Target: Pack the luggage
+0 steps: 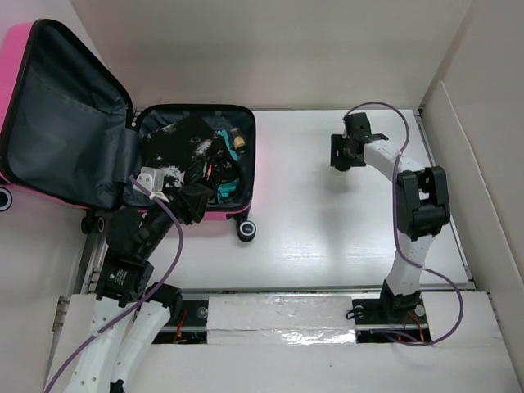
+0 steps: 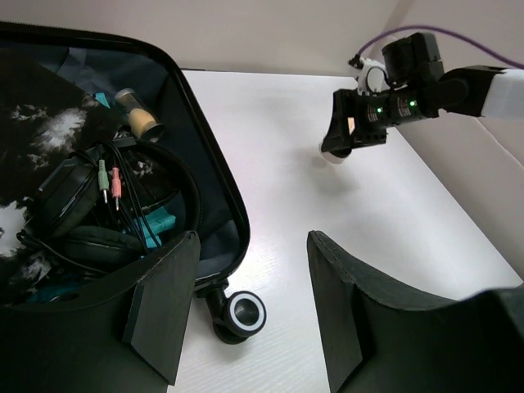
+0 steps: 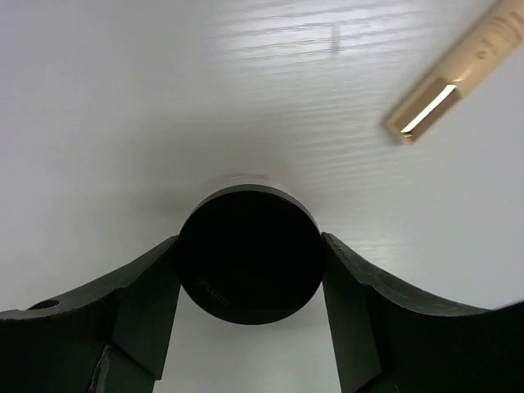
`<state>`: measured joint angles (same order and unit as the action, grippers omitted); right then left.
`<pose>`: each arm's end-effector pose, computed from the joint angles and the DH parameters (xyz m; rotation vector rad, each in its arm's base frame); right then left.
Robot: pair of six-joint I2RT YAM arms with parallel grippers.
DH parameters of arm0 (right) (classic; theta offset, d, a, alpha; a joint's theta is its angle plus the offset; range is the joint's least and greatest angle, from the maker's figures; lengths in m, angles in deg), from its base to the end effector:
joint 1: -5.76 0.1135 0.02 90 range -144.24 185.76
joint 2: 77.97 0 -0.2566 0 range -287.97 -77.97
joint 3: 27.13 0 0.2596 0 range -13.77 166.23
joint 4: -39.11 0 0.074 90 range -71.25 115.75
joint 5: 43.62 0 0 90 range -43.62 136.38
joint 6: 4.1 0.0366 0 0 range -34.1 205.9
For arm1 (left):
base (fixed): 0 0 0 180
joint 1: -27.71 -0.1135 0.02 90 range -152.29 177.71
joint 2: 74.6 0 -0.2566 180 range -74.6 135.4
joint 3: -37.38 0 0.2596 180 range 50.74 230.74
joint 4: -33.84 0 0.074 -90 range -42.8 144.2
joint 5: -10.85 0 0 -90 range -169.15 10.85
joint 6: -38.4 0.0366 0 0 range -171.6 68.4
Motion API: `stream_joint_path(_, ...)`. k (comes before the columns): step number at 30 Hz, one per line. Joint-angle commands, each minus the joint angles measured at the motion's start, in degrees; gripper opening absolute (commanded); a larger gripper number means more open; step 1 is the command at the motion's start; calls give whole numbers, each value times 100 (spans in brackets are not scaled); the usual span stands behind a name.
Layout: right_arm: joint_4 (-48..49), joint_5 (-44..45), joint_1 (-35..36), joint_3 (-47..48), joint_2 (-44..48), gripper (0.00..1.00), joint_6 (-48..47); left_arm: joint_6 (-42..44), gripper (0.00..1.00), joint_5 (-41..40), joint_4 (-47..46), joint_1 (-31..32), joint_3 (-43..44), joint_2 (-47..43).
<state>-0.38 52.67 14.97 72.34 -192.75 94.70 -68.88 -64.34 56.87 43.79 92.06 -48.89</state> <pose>0.4365 0.0667 0.1877 0.0349 2.5186 -0.0116 0.1172 -0.0435 0.3619 0.1992 1.4922 -0.6600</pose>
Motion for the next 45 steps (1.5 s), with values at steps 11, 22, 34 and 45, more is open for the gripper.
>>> stream_joint_path(11,1005,-971,2470,2853,-227,67,61,-30,53,-39,-264,27,122,83)
stream_joint_path(22,1021,-1682,2560,5788,-2420,99,930,-21,53,-118,-246,27,122,109)
stream_joint_path(34,3185,-629,575,137,764,14,1307,-30,53,-22,-264,27,131,65)
stream_joint_path(45,1226,759,-1184,414,-26,78,975,-48,53,75,-290,27,122,83)
